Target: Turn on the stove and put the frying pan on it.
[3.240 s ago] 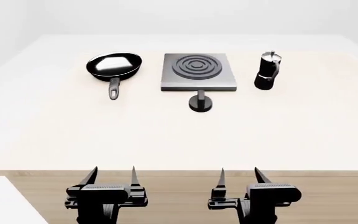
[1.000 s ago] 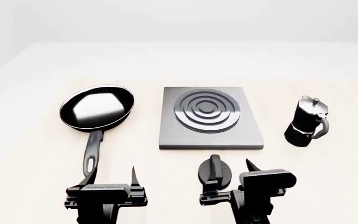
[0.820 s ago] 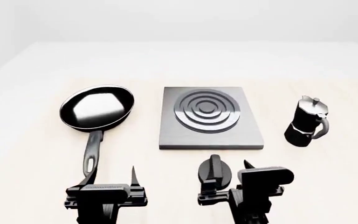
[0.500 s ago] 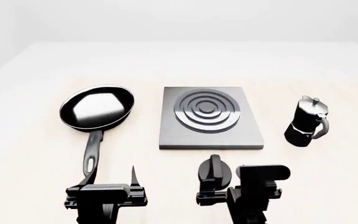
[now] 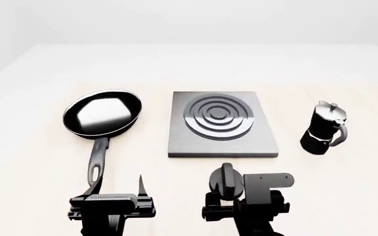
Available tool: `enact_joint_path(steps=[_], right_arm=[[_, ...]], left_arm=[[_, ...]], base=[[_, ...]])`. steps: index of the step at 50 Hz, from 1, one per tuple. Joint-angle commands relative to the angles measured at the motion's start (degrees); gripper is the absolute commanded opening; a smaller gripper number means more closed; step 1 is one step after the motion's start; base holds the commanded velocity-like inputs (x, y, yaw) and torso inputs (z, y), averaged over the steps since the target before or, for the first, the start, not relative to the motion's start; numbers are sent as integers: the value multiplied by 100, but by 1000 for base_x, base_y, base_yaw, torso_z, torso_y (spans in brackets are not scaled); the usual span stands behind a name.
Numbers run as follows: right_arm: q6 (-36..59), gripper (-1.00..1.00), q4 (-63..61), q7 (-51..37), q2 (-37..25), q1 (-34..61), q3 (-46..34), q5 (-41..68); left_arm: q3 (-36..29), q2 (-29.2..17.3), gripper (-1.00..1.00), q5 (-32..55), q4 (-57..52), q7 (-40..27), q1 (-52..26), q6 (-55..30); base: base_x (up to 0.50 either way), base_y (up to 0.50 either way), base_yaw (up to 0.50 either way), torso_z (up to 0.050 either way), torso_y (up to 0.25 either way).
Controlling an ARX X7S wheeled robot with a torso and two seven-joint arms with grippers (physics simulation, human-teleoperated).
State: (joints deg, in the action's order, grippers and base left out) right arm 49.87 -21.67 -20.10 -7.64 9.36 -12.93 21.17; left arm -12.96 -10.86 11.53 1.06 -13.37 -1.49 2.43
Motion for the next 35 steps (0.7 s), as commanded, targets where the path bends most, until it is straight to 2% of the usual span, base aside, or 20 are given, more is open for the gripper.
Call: enact_joint_path(steps=[1, 28, 35], right_arm=[[71, 100, 232, -19, 54, 90, -20, 111], [-390, 100, 715, -348, 58, 87, 43, -6], [-589, 100, 757, -674, 62, 9, 247, -132]], left_arm=[[-36, -24, 100, 15, 18, -29, -8, 17], [-105, -74, 100, 68, 55, -93, -36, 44], [-127, -88, 100, 80, 24, -118, -31, 29]], base=[[0, 0, 0, 0, 0], [0, 0, 0, 0, 0], [0, 0, 0, 0, 0]])
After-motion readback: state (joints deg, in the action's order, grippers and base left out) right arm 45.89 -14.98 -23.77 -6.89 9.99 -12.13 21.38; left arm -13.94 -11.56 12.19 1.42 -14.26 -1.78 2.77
